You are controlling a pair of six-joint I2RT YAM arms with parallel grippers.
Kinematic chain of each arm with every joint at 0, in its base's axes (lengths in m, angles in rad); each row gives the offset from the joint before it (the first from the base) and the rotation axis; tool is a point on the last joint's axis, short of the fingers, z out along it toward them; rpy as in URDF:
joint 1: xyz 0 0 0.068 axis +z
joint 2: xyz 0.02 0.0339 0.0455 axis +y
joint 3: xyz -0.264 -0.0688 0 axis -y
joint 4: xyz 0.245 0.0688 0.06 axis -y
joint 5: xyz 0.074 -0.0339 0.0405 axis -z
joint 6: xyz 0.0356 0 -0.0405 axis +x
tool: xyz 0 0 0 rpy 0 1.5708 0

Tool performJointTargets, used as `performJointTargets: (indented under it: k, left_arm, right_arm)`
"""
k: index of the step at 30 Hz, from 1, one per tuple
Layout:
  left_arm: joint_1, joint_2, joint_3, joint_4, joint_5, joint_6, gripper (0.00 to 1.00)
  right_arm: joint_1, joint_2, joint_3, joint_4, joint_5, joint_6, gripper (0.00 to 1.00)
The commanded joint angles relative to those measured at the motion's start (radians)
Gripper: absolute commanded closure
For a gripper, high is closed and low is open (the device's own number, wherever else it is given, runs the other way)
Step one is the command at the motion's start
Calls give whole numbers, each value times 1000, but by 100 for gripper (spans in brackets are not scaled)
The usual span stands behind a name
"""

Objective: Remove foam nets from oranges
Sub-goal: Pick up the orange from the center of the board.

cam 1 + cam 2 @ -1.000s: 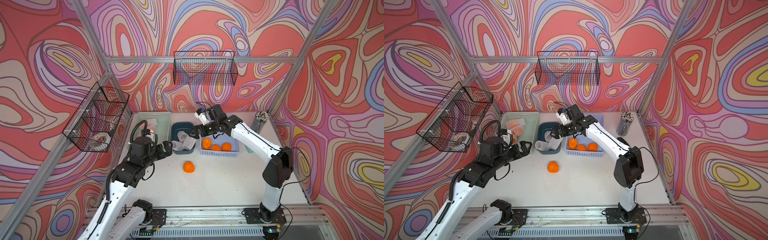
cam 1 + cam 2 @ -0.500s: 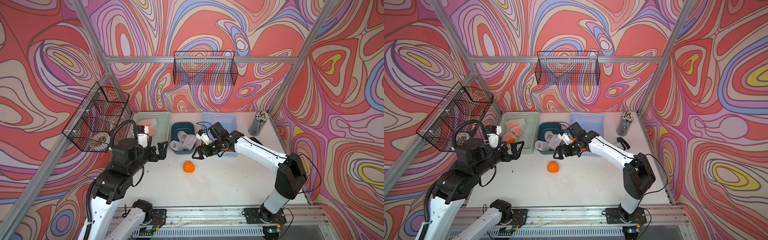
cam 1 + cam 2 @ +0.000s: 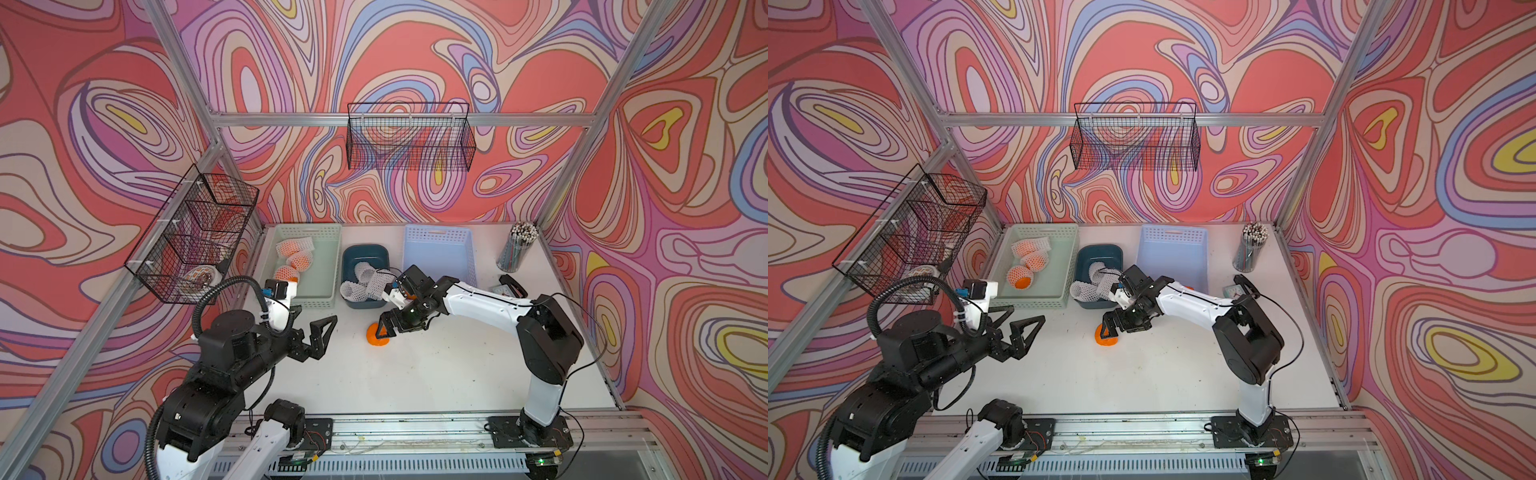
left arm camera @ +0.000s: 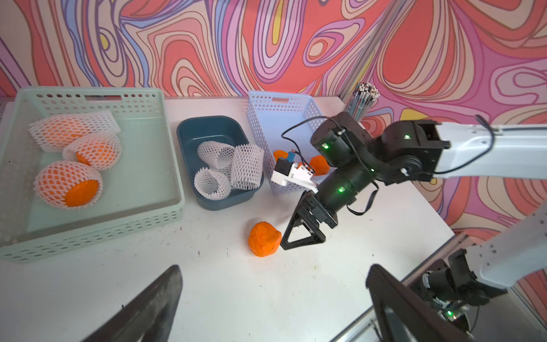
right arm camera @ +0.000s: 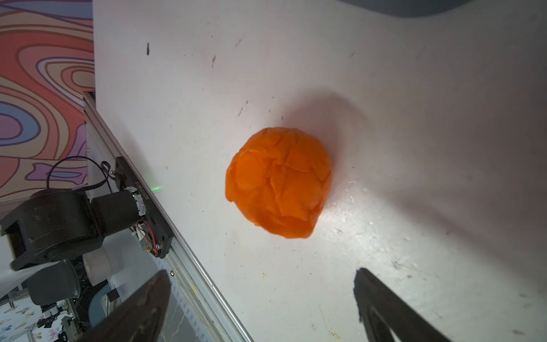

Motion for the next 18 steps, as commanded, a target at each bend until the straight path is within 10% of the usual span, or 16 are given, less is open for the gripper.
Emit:
performJointTargets:
  k: [1, 18]
  left_arm:
    - [1, -14, 2, -119, 82, -13, 0]
    - [1, -101, 15, -259, 97, -105, 0]
  right_arm:
    - [10, 38, 37, 22, -5, 37, 2]
    - [30, 143, 107, 16, 33, 66, 2]
